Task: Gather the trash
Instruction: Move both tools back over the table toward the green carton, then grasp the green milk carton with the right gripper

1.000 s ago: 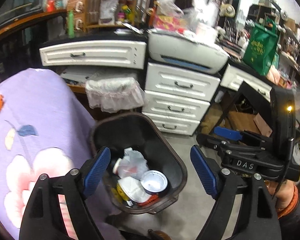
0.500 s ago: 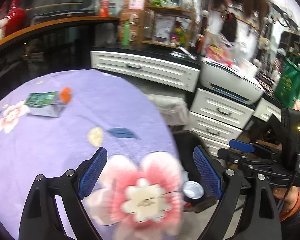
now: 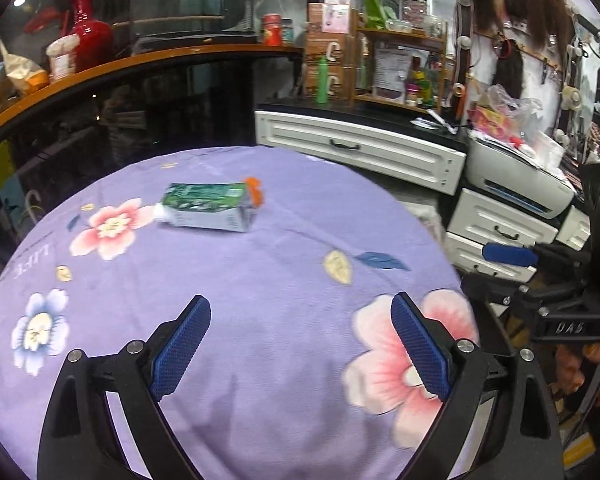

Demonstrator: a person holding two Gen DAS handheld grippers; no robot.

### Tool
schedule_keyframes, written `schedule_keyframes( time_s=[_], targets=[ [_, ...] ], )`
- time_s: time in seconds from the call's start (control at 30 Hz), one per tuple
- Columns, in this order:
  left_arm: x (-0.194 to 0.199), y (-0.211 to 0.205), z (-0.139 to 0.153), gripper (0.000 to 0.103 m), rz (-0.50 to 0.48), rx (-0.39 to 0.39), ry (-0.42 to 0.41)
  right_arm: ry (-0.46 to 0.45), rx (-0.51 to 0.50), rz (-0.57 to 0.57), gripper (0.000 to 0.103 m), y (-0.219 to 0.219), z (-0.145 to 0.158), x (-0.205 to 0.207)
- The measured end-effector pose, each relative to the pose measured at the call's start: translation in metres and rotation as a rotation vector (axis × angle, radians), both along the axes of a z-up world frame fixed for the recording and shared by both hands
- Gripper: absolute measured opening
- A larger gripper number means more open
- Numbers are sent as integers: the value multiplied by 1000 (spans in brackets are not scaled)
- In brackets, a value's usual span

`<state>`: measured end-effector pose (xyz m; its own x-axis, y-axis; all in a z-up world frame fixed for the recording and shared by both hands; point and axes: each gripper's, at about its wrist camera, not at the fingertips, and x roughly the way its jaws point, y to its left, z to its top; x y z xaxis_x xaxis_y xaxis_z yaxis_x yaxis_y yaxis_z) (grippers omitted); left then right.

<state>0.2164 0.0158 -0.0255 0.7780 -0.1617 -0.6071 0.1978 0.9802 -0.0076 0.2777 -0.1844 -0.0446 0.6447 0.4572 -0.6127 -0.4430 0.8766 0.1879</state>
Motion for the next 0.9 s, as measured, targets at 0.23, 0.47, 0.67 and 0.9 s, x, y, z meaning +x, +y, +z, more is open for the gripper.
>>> schedule_keyframes(
  time_s=[0.23, 0.47, 0.67, 0.9],
  targets=[
    [7, 35, 1, 94, 51, 9, 0, 10, -40, 132, 75, 51, 8, 22],
    [26, 50, 4, 96, 74, -2, -17, 9, -86, 191, 75, 84, 14, 49],
    [62, 70, 10, 96, 141, -2, -53, 10, -111, 227, 75, 109, 28, 86],
    [105, 108, 3, 96, 237, -15, -41, 21, -168, 295, 75, 152, 38, 139]
  ],
)
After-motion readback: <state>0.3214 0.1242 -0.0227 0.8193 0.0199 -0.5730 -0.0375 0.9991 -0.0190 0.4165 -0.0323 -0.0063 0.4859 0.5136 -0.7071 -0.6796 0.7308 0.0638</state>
